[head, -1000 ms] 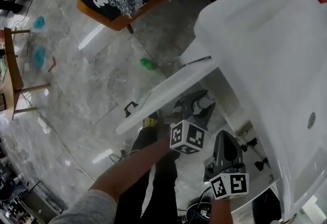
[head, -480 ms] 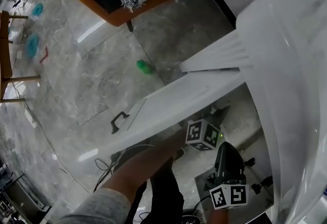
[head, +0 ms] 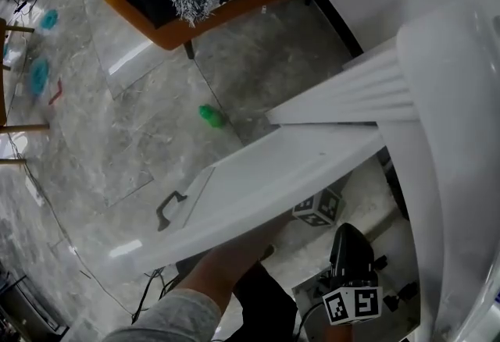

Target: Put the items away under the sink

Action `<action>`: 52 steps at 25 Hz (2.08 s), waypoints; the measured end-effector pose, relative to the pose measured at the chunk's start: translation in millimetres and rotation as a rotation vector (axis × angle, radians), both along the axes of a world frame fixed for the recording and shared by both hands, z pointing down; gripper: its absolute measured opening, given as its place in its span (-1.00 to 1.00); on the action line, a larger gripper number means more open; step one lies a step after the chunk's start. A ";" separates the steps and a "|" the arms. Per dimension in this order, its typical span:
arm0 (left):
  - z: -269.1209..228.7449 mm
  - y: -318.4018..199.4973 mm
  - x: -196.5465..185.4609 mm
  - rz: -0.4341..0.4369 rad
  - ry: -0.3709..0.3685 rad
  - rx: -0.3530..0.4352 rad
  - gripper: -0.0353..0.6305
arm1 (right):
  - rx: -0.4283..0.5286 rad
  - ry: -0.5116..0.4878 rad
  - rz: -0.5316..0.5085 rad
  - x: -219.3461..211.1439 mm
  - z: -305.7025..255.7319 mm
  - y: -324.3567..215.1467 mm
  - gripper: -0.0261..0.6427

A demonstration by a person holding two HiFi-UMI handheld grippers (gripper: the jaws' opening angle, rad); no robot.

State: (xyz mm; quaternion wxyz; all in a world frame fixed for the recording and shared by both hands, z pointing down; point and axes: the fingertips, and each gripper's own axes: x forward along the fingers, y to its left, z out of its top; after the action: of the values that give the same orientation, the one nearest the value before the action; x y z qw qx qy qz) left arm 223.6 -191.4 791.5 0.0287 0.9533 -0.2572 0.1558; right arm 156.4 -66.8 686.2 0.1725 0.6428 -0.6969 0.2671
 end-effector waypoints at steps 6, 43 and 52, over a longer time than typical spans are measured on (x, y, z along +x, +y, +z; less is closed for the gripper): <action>0.3 -2.0 1.7 -0.017 0.042 0.032 -0.44 | -0.011 0.004 0.012 4.5 11.9 7.5 -0.93; 7.5 -1.4 7.4 0.013 0.007 -0.072 -0.30 | -0.081 -0.040 0.014 -16.1 -1.8 22.6 -0.93; -24.6 -8.3 59.9 0.043 0.053 0.026 -0.44 | -0.092 -0.040 0.037 -10.0 2.1 36.9 -0.93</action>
State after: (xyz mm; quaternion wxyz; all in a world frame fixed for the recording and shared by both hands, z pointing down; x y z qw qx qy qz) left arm 283.6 -199.7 766.9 0.0199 0.9626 -0.2380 0.1278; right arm 146.4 -29.9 688.4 0.1828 0.6416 -0.6751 0.3149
